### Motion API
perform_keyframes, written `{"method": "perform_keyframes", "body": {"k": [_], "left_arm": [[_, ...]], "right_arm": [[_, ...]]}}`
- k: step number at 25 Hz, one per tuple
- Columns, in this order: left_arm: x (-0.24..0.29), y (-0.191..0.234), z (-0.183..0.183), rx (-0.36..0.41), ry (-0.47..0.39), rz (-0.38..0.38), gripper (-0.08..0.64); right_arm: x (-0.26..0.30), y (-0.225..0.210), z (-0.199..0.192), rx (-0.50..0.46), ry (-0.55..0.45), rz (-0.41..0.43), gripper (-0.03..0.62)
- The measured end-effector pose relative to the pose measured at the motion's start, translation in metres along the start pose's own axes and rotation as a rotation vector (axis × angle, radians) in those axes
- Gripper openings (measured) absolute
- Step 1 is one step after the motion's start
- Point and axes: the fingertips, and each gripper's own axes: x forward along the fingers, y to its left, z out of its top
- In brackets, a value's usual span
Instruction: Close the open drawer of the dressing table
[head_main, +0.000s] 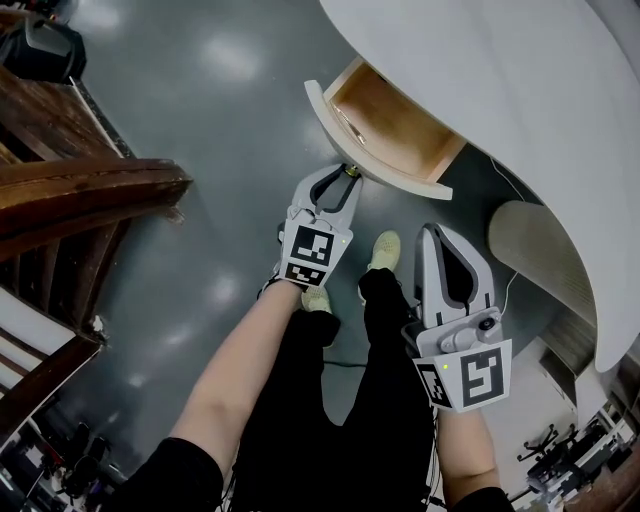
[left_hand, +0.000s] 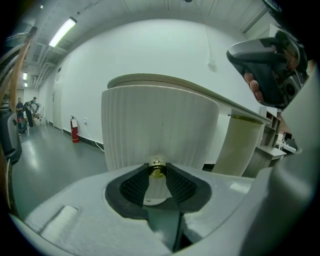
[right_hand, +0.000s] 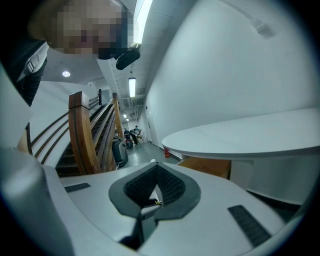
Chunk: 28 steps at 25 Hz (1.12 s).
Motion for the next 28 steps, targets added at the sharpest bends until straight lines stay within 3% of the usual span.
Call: {"method": "perform_keyframes", "body": {"k": [11,28], "left_arm": [[0.066,-0.002,0.038,0.004,-0.051,-0.014,0.11],[0.12,-0.003,0.071,0.014,-0.123,-0.04,0.11]], "right_arm": [[0.01,-0.054,0.0,0.02,0.006,-0.035,0.014],[0.025,-0.085,-0.009,0.025,0.01,-0.041,0.014]]}}
